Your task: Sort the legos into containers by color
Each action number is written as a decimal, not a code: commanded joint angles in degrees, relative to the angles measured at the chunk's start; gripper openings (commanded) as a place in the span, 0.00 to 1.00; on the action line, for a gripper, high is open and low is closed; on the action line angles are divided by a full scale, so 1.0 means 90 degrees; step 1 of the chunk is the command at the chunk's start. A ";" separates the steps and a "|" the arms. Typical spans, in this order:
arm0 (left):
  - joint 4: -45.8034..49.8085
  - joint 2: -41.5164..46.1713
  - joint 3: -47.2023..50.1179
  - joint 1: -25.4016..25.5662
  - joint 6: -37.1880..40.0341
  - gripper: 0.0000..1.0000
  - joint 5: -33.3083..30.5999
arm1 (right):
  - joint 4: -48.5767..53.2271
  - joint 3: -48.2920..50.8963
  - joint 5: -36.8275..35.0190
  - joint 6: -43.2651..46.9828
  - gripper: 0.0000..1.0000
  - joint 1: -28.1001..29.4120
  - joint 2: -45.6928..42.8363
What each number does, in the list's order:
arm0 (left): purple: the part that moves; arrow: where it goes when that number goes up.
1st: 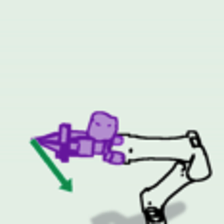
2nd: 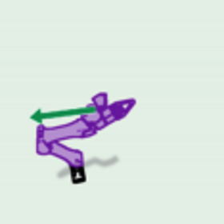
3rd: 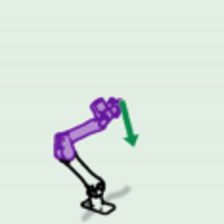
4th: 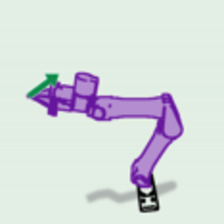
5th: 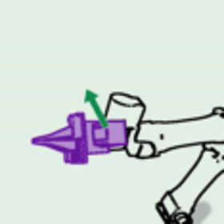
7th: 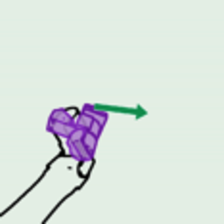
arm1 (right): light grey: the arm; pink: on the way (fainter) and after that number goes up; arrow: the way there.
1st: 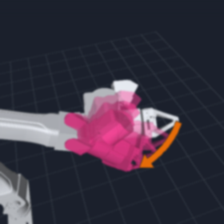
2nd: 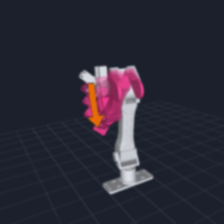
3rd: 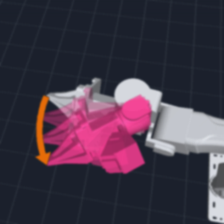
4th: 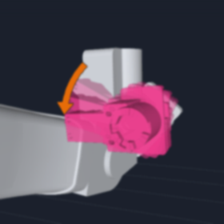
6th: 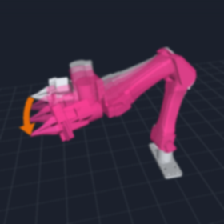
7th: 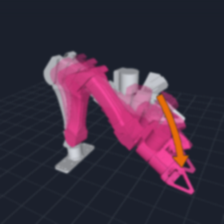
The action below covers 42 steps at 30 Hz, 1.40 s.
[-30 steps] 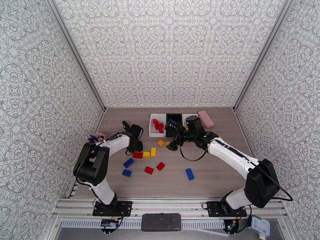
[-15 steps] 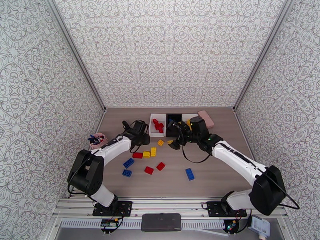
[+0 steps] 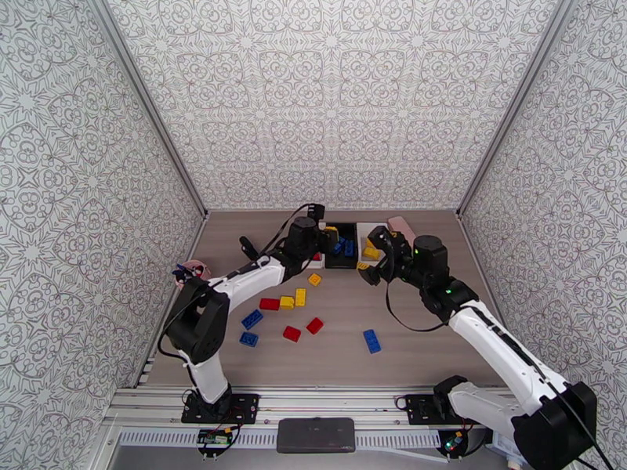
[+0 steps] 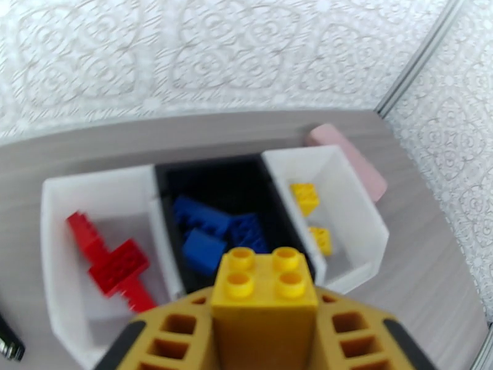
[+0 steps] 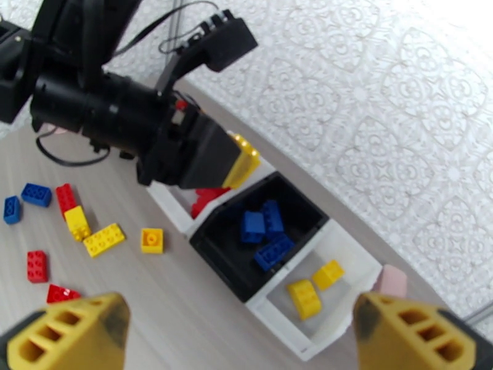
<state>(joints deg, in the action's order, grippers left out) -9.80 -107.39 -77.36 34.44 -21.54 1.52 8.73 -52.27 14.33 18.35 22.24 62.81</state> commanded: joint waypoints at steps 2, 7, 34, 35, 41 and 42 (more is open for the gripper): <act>-0.0793 -0.0721 -0.0645 0.0303 0.0285 0.30 0.0202 | -0.0043 0.0260 -0.0398 -0.0246 1.00 -0.0180 -0.0213; -0.1101 -0.1550 -0.1329 0.0422 -0.0097 0.30 0.0100 | -0.0157 0.0352 -0.0343 -0.0427 1.00 -0.0327 -0.0206; -0.0152 -0.2981 -0.3380 0.0441 0.0124 0.61 0.0455 | 0.0054 0.0105 -0.0977 -0.1344 0.99 -0.0406 -0.0162; -0.0213 -0.2847 -0.3227 0.0441 0.0163 0.63 0.0475 | 0.0045 0.0099 -0.1063 -0.1446 1.00 -0.0403 -0.0161; -0.0630 -0.1645 -0.1875 0.0444 0.0606 0.78 0.0669 | -0.0328 0.0331 -0.1741 -0.2482 1.00 -0.0411 -0.0237; -0.0684 -0.1412 -0.1591 0.0446 0.0717 0.81 0.0760 | -0.0392 0.0411 -0.1837 -0.2547 0.99 -0.0411 -0.0283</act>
<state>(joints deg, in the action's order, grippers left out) -11.92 -126.78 -95.42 38.48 -18.22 6.04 7.27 -49.67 2.07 0.95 19.00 61.32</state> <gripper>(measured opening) 0.795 0.995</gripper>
